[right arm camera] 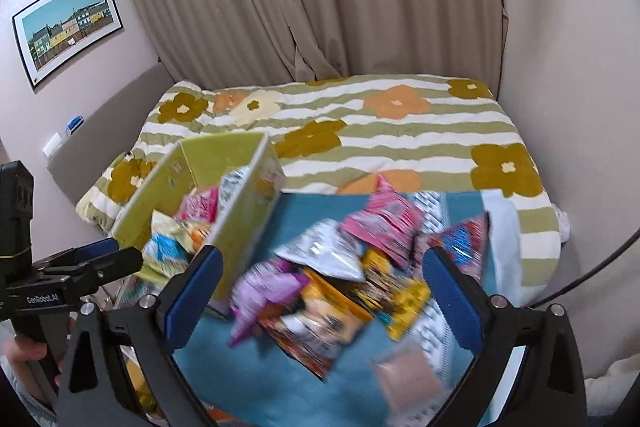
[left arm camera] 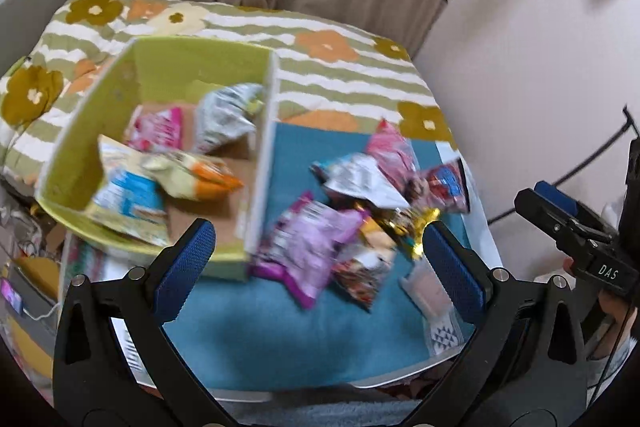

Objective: Organize snacks
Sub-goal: 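Move both tools back toward the remaining snack pile on the teal cloth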

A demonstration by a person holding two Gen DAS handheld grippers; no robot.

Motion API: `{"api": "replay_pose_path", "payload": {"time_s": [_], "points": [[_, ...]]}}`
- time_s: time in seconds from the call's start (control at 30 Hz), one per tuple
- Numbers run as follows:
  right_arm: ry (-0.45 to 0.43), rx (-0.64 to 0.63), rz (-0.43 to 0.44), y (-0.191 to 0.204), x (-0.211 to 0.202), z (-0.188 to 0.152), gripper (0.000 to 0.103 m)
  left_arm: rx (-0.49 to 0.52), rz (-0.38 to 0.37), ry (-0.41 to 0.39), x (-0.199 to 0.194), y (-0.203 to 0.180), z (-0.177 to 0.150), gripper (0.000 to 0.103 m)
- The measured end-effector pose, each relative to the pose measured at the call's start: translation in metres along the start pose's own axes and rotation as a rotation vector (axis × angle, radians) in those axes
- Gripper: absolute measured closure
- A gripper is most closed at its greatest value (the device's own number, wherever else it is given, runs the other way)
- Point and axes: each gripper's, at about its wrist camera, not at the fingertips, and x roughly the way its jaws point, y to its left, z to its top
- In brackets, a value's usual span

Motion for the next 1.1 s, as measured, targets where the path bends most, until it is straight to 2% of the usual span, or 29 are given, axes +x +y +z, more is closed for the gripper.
{"api": "replay_pose_path", "payload": {"time_s": [0.13, 0.3, 0.57, 0.67, 0.77, 1.1], "points": [[0.032, -0.029, -0.003, -0.031, -0.004, -0.018, 0.003, 0.024, 0.006, 0.004, 0.022, -0.041, -0.024, 0.000], [0.090, -0.077, -0.002, -0.065, 0.004, -0.046, 0.003, 0.065, 0.025, 0.024, 0.048, -0.073, -0.045, 0.000], [0.128, -0.106, 0.032, -0.085, 0.024, -0.090, 0.003, 0.266, 0.126, 0.052, 0.102, -0.113, -0.065, 0.002], [0.148, -0.113, 0.049, -0.088, 0.041, -0.106, 0.003, 0.348, 0.151, 0.087, 0.128, -0.122, -0.073, 0.011], [0.184, -0.124, 0.034, -0.090, 0.058, -0.122, 0.004, 0.402, 0.185, 0.128, 0.154, -0.126, -0.079, 0.015], [0.264, -0.205, 0.030, -0.088, 0.095, -0.153, 0.004, 0.506, 0.262, 0.190, 0.190, -0.123, -0.086, 0.017]]}}
